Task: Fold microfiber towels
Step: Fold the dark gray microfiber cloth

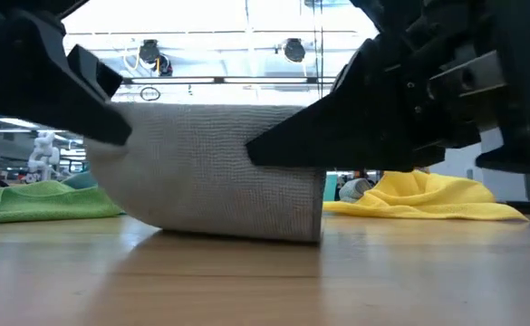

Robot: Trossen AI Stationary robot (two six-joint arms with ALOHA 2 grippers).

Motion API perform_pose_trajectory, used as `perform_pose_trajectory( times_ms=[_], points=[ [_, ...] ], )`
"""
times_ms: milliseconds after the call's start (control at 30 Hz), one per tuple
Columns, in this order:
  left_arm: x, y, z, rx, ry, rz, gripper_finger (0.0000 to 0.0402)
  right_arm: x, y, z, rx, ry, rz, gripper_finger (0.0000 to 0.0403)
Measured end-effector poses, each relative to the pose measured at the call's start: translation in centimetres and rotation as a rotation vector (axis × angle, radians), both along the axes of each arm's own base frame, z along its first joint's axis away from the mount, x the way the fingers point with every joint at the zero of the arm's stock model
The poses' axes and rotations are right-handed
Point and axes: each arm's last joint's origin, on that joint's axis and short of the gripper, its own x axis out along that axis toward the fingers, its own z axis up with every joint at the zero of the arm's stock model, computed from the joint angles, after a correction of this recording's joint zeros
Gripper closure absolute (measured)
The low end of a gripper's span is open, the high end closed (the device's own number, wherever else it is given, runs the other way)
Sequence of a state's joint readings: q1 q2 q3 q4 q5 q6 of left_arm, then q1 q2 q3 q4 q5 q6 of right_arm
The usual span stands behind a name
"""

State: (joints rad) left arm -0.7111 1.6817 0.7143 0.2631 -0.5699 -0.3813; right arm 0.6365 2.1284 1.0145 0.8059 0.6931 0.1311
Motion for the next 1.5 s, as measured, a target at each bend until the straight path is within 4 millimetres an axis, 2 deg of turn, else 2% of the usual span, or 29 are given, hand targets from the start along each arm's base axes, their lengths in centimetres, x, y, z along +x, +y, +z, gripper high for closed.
perform_pose_trajectory(
  times_ms=[233,333,533,700,900,1133,1333,1500],
  points=[
    [-0.4,-0.8,0.1,-0.075,0.005,-0.042,0.0385,0.8,0.3,0.7,0.231,-0.009,0.052,0.0383],
    [-0.4,-0.8,0.1,-0.072,0.003,-0.044,0.0382,1.1,0.2,1.0,0.277,-0.024,0.013,0.0387],
    [0.4,0.6,-0.1,-0.048,0.03,0.014,0.0395,1.5,-0.4,1.3,0.327,-0.05,-0.055,0.0396],
    [0.7,1.3,-0.5,-0.065,0.092,0.003,0.0385,1.4,-0.5,1.0,0.387,-0.028,-0.079,0.0395],
    [0.4,0.4,-0.4,-0.163,0.127,-0.107,0.0395,1.2,-0.3,0.4,0.462,0.071,-0.023,0.0393],
    [0.9,-0.5,0.8,-0.248,0.015,-0.203,0.0382,1.1,0.1,0.4,0.518,0.112,0.087,0.0393],
    [1.4,1.0,0.1,-0.199,0.082,-0.148,0.0395,1.3,-0.2,0.4,0.512,0.113,0.076,0.0392],
    [1.7,2.0,-0.3,-0.22,0.134,-0.096,0.0384,1.5,-0.5,0.4,0.552,0.114,0.058,0.0392]
  ],
)
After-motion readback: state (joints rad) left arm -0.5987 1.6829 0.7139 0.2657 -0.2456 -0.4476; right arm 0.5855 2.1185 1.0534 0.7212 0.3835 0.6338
